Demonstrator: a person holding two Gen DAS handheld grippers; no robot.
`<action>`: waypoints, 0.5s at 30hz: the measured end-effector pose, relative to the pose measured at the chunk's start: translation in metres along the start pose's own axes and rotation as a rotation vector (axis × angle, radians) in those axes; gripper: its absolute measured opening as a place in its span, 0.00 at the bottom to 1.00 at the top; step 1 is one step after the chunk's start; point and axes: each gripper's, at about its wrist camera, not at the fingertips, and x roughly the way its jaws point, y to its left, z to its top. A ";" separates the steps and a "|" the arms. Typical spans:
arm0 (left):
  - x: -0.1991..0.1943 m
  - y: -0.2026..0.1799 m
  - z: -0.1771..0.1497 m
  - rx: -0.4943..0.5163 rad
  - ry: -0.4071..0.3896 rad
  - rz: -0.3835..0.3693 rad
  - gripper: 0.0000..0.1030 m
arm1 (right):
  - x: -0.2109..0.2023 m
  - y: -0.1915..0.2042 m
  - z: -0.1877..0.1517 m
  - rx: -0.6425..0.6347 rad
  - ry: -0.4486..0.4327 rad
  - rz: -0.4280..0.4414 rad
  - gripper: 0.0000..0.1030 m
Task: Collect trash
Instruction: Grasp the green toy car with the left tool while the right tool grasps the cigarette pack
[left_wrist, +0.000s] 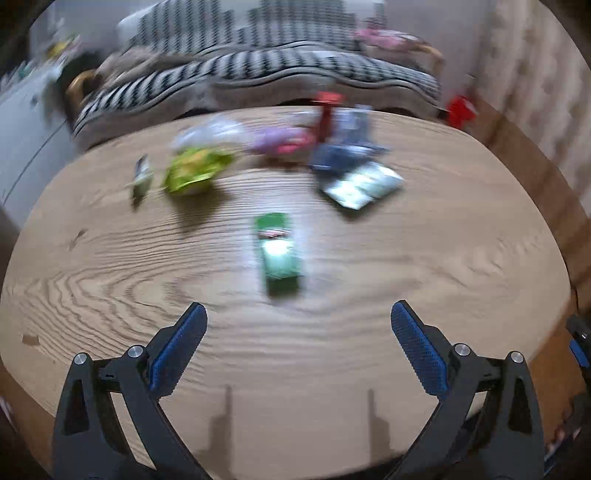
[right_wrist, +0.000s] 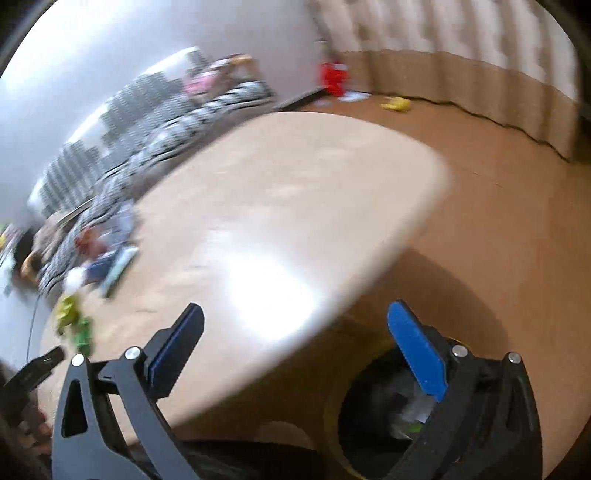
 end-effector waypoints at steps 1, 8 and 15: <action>0.004 0.006 0.003 -0.008 0.007 0.004 0.94 | 0.003 0.014 0.003 -0.022 -0.001 0.013 0.94; 0.059 0.000 0.033 0.041 0.054 -0.004 0.94 | 0.059 0.141 0.020 -0.189 0.027 0.069 0.94; 0.094 0.026 0.044 0.080 0.047 0.032 0.94 | 0.134 0.228 0.022 -0.335 0.079 0.026 0.94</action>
